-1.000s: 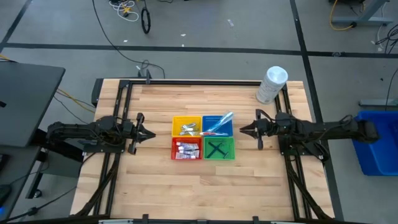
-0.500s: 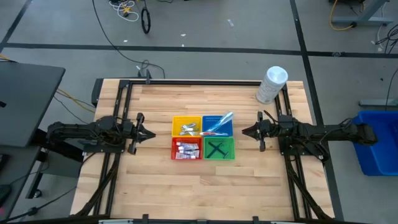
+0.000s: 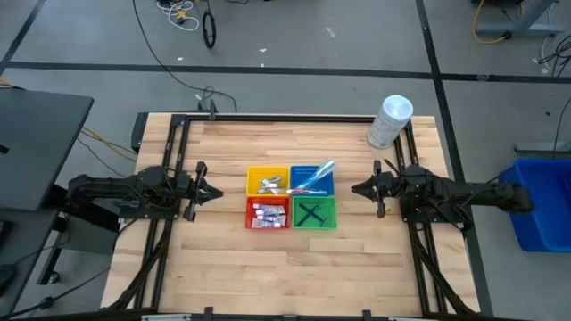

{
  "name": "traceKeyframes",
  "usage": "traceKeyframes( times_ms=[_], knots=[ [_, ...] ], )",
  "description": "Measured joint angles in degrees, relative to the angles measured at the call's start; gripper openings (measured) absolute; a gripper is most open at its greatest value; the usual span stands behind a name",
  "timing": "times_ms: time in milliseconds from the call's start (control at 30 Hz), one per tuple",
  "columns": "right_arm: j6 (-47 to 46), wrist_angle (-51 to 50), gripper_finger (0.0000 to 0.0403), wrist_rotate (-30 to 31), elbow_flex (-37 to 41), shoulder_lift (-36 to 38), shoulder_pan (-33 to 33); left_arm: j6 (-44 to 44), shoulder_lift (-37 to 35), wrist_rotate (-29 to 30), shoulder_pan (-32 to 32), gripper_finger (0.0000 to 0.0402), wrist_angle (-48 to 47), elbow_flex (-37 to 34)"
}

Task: Pick & Place Travel size toiletries
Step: Return to Home Position

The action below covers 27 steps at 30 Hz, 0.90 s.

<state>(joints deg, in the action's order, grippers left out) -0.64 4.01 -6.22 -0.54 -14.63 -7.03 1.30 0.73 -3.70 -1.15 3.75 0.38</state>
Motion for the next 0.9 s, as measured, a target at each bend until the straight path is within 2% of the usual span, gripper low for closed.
traceKeyframes(
  times_ms=[100,533,900],
  knots=[
    [0.0,-2.8,0.0045,0.1,0.0,2.7,0.0,0.0,0.0,0.0,0.0,0.0032,0.0,0.0],
    [0.0,-2.5,0.0046,0.1,0.0,11.5,0.0,0.0,0.0,0.0,0.0,0.0032,0.0,0.0],
    [0.0,-2.5,0.0044,0.1,0.0,14.7,0.0,0.0,0.0,0.0,0.0,0.0032,0.0,0.0]
  ],
)
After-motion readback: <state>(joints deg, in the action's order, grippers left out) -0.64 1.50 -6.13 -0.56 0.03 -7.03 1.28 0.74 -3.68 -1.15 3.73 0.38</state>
